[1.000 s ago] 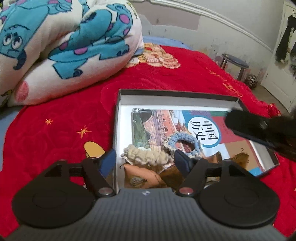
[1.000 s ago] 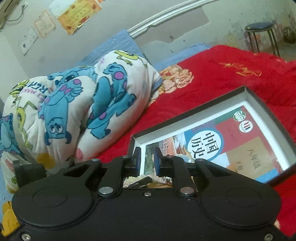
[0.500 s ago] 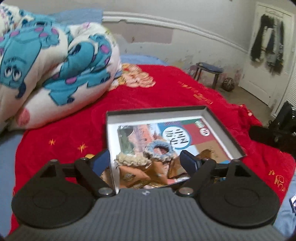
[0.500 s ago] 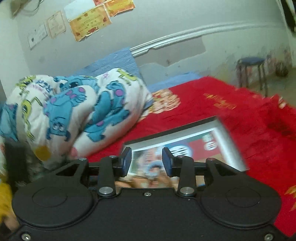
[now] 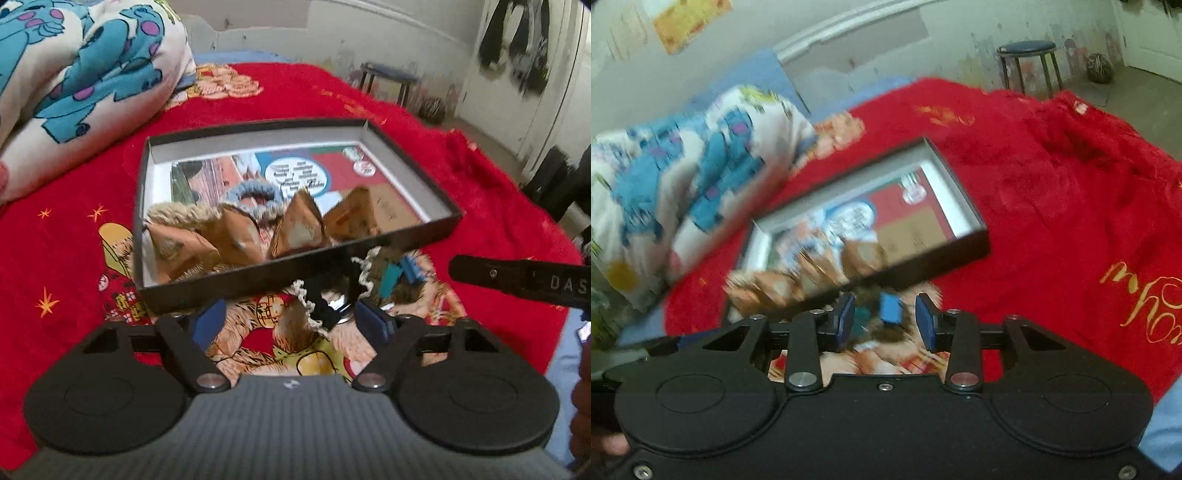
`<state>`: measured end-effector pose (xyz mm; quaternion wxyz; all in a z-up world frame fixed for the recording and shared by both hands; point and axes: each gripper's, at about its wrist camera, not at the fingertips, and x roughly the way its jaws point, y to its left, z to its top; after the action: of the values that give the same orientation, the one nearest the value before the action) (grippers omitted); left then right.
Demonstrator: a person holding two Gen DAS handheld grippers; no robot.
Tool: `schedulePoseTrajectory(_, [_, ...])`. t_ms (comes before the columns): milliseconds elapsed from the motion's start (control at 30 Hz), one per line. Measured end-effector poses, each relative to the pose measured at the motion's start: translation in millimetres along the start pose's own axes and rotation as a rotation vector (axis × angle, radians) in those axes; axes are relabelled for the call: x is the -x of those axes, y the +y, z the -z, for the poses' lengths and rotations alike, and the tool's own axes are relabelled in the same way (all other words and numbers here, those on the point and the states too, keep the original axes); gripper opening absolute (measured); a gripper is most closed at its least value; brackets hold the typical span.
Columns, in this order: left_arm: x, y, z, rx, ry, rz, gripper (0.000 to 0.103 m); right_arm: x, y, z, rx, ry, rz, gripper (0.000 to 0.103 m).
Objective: Organize objects
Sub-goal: 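Move both tools back toward the dark scrunchies beside the box, then grasp the black white-trimmed scrunchie with the left tool while the right tool grasps the brown braided scrunchie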
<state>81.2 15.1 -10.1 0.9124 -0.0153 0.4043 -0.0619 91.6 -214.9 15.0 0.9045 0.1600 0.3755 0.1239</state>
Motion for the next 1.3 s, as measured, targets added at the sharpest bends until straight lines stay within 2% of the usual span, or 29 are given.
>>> schedulePoseTrajectory(100, [-14,-6,2,-0.005,0.040,-0.030,0.069,-12,-3,7,-0.009,0.051,0.010,0.036])
schedulePoseTrajectory(300, [-23,-7,4,0.016,0.052,-0.050,0.062,-33,-1,16,-0.001,0.132,0.014,0.033])
schedulePoseTrajectory(367, [-24,-6,2,0.023,0.038,-0.057,0.055,-41,-3,18,-0.026,0.154,-0.009,0.032])
schedulePoseTrajectory(400, [-24,-7,2,0.026,0.032,-0.058,0.047,-45,-5,18,-0.049,0.162,-0.021,0.031])
schedulePoseTrajectory(500, [-27,-7,0,0.040,0.030,-0.036,0.033,-56,-9,16,-0.090,0.171,-0.047,0.030])
schedulePoseTrajectory(600, [-29,-9,0,0.038,0.026,-0.011,0.019,-60,-10,13,-0.095,0.146,-0.035,0.030])
schedulePoseTrajectory(833, [-30,-13,0,0.037,0.018,-0.012,0.016,-72,-11,12,-0.108,0.130,-0.042,0.027])
schedulePoseTrajectory(900, [-30,-12,0,0.043,0.018,-0.016,0.016,-76,-8,12,-0.092,0.138,-0.058,0.020])
schedulePoseTrajectory(1000, [-30,-10,-1,0.051,0.020,-0.017,0.015,-79,-1,15,-0.075,0.147,-0.085,0.016])
schedulePoseTrajectory(1300, [-25,-9,-2,0.052,-0.001,-0.028,0.015,-49,6,10,-0.023,0.081,-0.095,0.015])
